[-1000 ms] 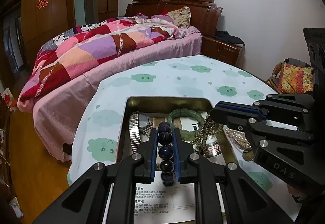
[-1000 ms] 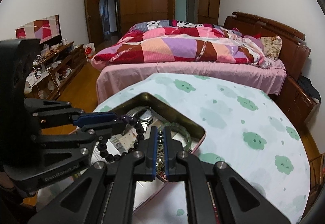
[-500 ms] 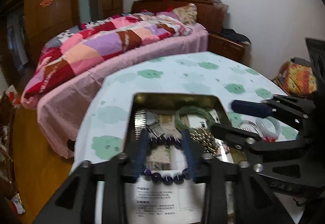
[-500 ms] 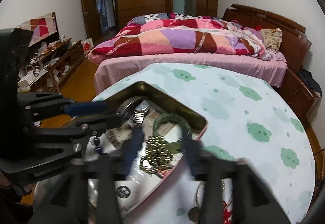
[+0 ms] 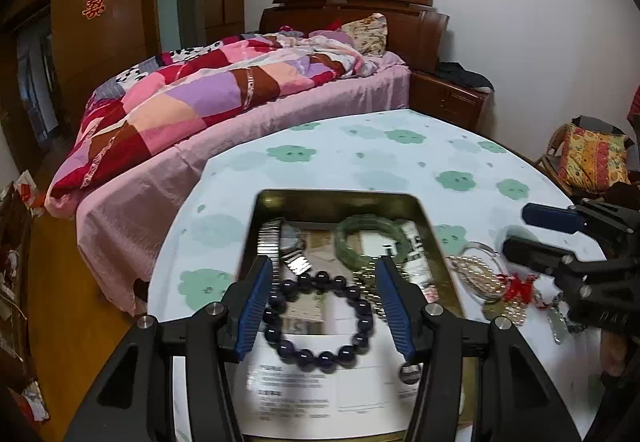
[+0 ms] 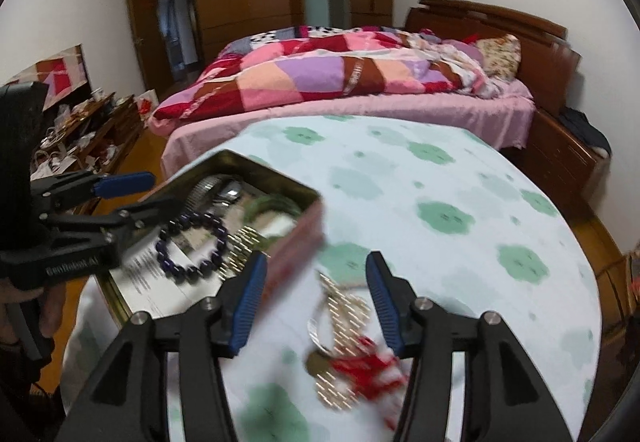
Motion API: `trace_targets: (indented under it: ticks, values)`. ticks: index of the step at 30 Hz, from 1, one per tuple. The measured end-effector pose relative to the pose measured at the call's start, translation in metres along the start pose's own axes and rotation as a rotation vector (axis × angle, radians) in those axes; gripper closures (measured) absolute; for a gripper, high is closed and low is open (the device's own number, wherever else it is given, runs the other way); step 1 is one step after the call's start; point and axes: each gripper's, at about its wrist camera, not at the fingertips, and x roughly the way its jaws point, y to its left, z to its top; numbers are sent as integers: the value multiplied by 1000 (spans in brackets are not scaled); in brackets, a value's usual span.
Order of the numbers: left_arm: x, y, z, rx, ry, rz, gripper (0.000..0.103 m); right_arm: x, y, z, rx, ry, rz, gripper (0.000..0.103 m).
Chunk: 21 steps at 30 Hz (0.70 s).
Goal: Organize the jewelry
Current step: 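Lower both items into the tin and open both grippers, then move both grippers back over the remaining jewelry pile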
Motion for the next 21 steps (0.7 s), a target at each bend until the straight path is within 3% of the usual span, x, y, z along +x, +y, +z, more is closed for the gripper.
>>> trace_targets:
  ticks: [11,21]
  values:
    - [-16,-60,-8,116,-9,-72,49,-42,-72,-44,165,16,-129,46]
    - [-27,-115,-22,173,-11,-132,49,-48,-69,-96,146,103,-109,46]
